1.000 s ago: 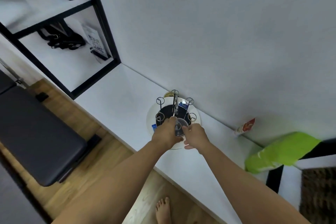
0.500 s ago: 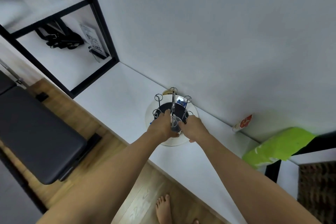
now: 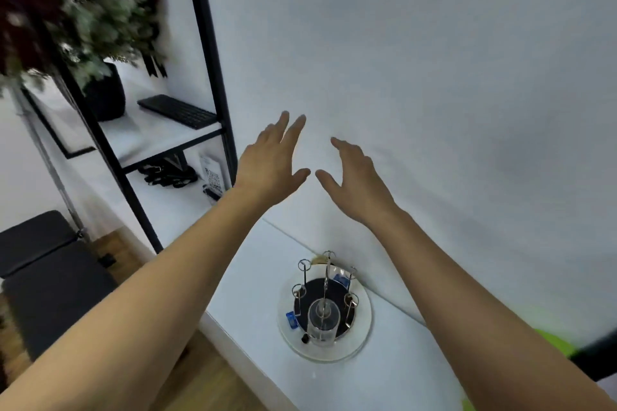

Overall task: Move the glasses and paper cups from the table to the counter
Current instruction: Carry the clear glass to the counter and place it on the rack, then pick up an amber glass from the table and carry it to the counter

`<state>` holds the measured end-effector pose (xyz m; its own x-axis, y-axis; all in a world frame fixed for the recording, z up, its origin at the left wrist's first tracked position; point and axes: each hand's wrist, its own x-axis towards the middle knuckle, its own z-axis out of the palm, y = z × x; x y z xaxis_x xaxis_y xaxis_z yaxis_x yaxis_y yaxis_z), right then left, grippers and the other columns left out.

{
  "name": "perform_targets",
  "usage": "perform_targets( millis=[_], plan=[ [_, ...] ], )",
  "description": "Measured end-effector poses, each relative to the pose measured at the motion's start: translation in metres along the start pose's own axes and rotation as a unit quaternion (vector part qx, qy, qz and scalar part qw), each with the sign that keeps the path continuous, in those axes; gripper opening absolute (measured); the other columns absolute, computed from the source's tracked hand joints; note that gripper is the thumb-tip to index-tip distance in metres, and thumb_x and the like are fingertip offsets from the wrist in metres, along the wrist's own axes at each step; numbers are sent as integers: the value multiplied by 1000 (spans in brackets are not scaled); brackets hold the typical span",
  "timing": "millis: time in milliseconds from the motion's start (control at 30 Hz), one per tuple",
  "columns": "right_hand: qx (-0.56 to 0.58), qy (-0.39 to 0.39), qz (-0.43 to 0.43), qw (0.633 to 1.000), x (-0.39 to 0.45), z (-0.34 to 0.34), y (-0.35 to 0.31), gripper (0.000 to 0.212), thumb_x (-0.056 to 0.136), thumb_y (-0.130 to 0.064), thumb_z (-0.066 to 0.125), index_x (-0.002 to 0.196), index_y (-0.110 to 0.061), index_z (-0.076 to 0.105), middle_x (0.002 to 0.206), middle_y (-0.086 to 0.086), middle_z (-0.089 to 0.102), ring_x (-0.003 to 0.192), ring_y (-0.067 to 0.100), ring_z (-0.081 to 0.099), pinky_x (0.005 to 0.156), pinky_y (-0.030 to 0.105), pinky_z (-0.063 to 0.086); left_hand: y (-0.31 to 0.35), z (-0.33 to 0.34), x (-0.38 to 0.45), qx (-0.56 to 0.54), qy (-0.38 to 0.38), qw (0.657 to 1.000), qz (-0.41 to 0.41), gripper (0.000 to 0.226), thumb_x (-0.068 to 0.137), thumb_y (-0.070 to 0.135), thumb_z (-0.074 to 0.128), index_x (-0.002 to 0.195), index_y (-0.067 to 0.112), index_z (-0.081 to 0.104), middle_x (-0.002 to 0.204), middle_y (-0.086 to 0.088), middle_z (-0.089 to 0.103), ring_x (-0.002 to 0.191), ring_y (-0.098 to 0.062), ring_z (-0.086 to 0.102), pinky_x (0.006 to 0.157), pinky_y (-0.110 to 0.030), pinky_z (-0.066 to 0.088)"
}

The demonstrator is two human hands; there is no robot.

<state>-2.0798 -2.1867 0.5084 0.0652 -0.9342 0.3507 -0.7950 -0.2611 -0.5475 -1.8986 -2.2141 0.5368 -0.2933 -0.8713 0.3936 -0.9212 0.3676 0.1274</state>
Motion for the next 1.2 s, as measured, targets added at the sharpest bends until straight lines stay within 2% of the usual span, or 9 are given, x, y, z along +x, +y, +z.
perform_targets(
  millis=[133,300,433,533,633,700,767,1033,1200],
  plan=[
    [11,17,-45,999,7,-18,-30,73,99,-53,49,158,-30,13,167,-4,10,151,28,16,110,46,34,-5,-41,-10,40,91,995,9,95,92,48,67,162,31,4,171,-3,5,154,-30,19,113,-47,36],
    [95,26,-119,988,-12,-15,-63,61,99,-47,52,152,-28,28,155,-9,31,138,18,38,101,39,45,-8,-65,-51,-38,141,988,-46,82,94,37,63,161,30,16,165,-1,28,144,-27,37,102,-48,46],
    [170,-1,-165,972,-38,-7,-95,53,97,-45,55,144,-29,37,143,-11,41,119,11,51,92,33,48,-3,-82,-108,-178,167,963,-112,70,98,29,60,157,34,23,156,9,39,130,-13,52,98,-34,45],
    [222,-39,-202,953,-71,4,-125,50,97,-41,59,140,-25,43,139,-9,46,112,8,52,88,30,47,-3,-96,-170,-180,192,949,-172,66,99,29,59,155,35,25,152,12,42,118,-8,56,96,-31,46],
    [261,-114,-231,930,-118,20,-155,50,96,-40,59,141,-23,44,140,-6,48,115,14,55,93,34,51,-1,-108,-247,-173,202,930,-252,66,99,33,61,155,36,26,155,11,41,127,-11,54,99,-32,47],
    [273,-136,-239,922,-140,33,-168,51,97,-40,59,142,-24,43,140,-7,47,106,9,56,87,27,50,4,-115,-285,-159,192,925,-286,68,98,37,63,155,37,25,156,12,40,130,-10,53,99,-31,48],
    [293,-189,-260,900,-182,44,-200,49,97,-40,59,141,-25,43,139,-7,47,98,3,56,80,19,47,10,-133,-350,-122,202,911,-337,68,97,38,62,154,37,26,154,13,42,128,-11,54,98,-34,50],
    [359,-356,-399,765,-387,64,-362,43,91,-53,55,131,-40,44,130,-16,49,94,5,61,78,26,50,62,-236,-621,7,298,797,-525,63,93,32,66,149,31,36,141,12,50,111,-4,54,93,-38,54],
    [394,-431,-470,662,-554,50,-444,43,95,-44,58,134,-30,47,130,-11,51,95,8,59,81,28,49,140,-296,-788,93,324,705,-625,63,94,37,66,147,36,32,146,10,46,118,-11,55,88,-39,54]
  ],
)
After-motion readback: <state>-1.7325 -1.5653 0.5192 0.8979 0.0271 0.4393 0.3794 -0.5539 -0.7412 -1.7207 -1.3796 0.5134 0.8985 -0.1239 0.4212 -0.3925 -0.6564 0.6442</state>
